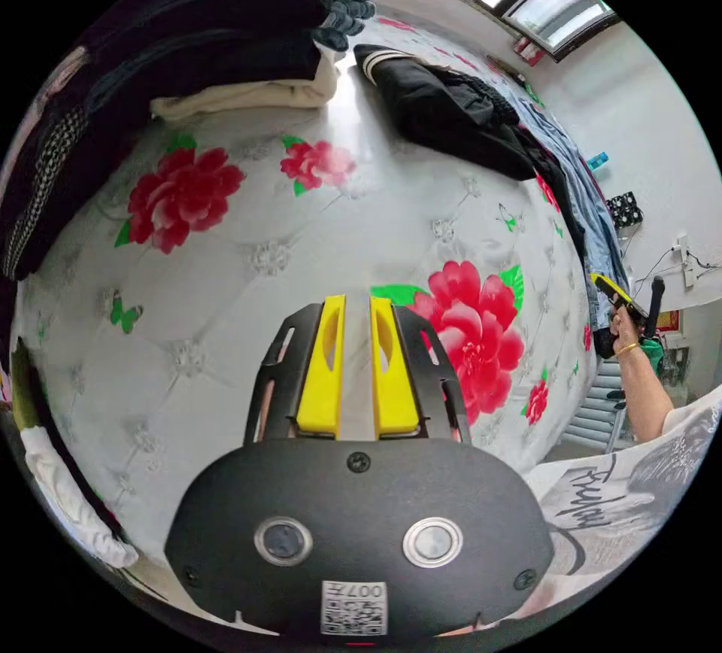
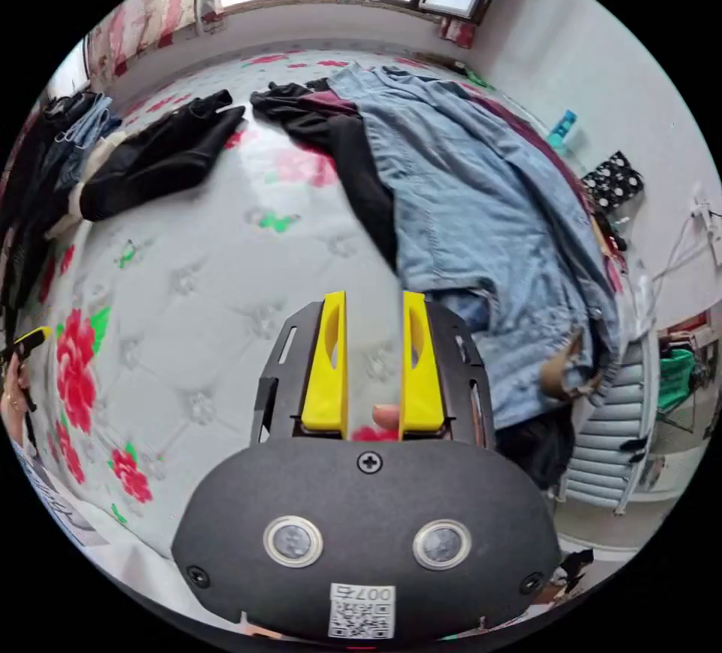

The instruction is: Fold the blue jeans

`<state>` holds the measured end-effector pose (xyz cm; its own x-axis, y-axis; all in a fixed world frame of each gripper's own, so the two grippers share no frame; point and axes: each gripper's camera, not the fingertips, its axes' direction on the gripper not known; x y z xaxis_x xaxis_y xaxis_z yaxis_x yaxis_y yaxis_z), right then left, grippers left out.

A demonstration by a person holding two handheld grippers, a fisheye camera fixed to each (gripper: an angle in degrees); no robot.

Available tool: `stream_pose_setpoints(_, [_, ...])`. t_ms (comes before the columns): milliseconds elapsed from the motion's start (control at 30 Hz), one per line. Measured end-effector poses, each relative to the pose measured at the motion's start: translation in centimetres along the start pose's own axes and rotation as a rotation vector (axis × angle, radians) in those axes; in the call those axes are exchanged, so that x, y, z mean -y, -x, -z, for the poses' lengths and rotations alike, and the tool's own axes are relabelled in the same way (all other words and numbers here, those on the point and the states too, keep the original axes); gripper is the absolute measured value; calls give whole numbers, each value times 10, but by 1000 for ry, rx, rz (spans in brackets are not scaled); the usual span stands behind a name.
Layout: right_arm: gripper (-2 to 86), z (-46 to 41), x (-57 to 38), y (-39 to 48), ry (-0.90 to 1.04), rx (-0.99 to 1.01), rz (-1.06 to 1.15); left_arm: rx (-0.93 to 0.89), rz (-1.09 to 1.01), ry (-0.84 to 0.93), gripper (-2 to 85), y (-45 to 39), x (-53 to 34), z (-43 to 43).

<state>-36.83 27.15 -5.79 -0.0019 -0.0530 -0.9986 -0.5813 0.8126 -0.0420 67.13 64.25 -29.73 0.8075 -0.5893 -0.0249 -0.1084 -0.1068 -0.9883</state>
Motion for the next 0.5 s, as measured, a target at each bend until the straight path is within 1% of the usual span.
stream_pose_setpoints(33, [71,5,-13,-8,6,-45,-2,-2,12,50,48,1,-29,0])
stream_pose_setpoints(100, [64,10,-43,-35,65,-148,-4,-10,18,89,46,-1,-60,3])
stream_pose_setpoints(167, [48,-3,-51,-49,134,-132,3,-17,18,134,47,-7,-78,6])
stream_pose_setpoints(233, [24,-21,-56,-58,173,-11,22,-9,-9,146,48,-21,-88,13])
stream_pose_setpoints(267, [15,-29,-57,-66,183,70,-15,-19,-20,147,49,-29,-91,18])
stream_pose_setpoints(367, [3,-30,-53,-91,209,188,-149,-54,-55,138,49,-50,-98,33])
stream_pose_setpoints(467, [0,-19,-65,-88,170,230,-77,-110,-112,129,46,-75,-117,55])
stream_pose_setpoints(500, [-1,-13,-71,-88,152,282,-65,-114,-110,132,44,-77,-121,57])
